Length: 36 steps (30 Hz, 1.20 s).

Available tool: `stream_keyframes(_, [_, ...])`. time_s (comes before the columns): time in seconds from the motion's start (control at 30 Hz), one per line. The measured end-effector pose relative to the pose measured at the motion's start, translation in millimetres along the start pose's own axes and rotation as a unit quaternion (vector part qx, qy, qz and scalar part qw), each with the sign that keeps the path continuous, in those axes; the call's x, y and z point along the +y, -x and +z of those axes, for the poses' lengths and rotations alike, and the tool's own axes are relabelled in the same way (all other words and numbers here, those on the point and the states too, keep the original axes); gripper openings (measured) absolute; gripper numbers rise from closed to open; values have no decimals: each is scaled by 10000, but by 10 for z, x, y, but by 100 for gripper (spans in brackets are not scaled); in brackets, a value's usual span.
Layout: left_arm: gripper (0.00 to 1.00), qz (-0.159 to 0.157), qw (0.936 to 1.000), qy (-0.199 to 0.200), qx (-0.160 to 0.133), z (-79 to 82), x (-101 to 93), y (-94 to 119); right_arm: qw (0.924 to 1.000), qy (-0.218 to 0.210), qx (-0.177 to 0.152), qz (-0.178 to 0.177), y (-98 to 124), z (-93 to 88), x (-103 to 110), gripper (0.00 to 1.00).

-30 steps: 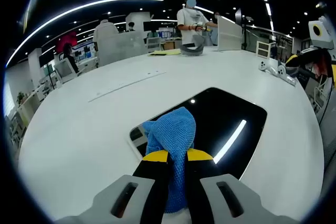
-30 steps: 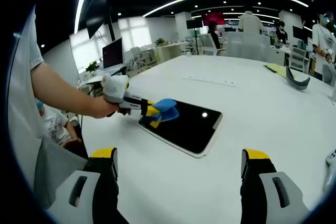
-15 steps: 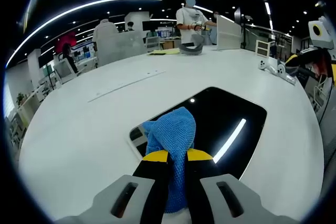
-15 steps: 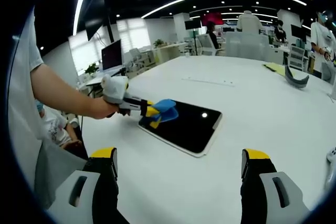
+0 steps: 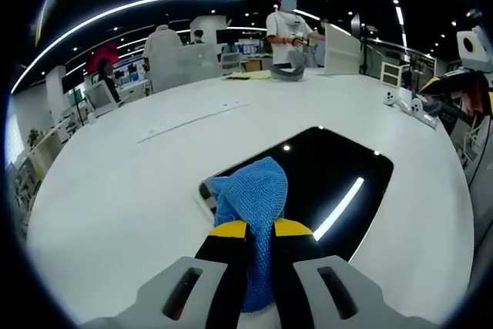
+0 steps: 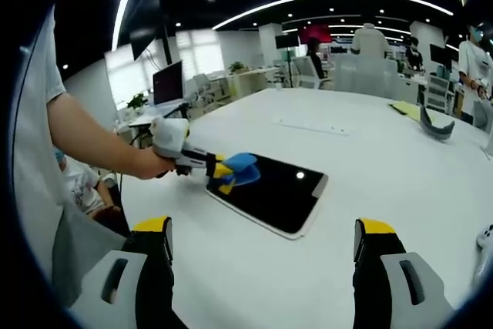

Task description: Wipe the mirror surface with the cleaning cloth until all visible marks leave the cleaned area.

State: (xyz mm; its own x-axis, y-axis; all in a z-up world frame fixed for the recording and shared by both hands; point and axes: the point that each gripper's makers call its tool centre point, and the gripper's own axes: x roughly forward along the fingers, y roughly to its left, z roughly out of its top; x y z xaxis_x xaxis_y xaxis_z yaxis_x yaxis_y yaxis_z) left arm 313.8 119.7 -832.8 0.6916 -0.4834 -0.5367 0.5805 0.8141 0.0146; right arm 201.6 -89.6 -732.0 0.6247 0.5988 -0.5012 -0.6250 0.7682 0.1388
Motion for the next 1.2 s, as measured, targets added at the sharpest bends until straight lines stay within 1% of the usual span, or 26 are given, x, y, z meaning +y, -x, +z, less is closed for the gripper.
stream_keyframes(0.2, [7,-8,9999,-105,56,-18,-14,50,10000,7,4,7,-2,-18,14,98])
stream_keyframes(0.4, [7,61,10000,-24,18,-78,18,80,9998,169,103,-35,-3,-68,-10,100])
stream_keyframes(0.43, [7,71,9999,81,-35,-91,22,91,9997,203,124,-60,3,-69,-23,100])
stream_keyframes(0.67, [7,213,9996,178,-100,-114,-49,143,9992,337,219,5,42,-40,-27,100])
stream_keyframes(0.87, [7,332,9989,286,-148,-140,-73,159,9990,385,181,139,58,3,-21,100])
stream_keyframes(0.97, [7,437,9984,352,-117,-159,-117,184,9981,491,245,290,63,-25,19,100])
stream_keyframes(1.03, [7,496,9979,395,-110,-175,-176,217,9979,502,247,328,66,-34,16,100])
stream_keyframes(1.13, [7,587,9971,481,-109,-208,-195,245,9976,492,218,426,69,-48,17,100])
stream_keyframes(1.2, [7,632,9967,508,-103,-224,-257,271,9969,534,255,517,74,-76,35,100])
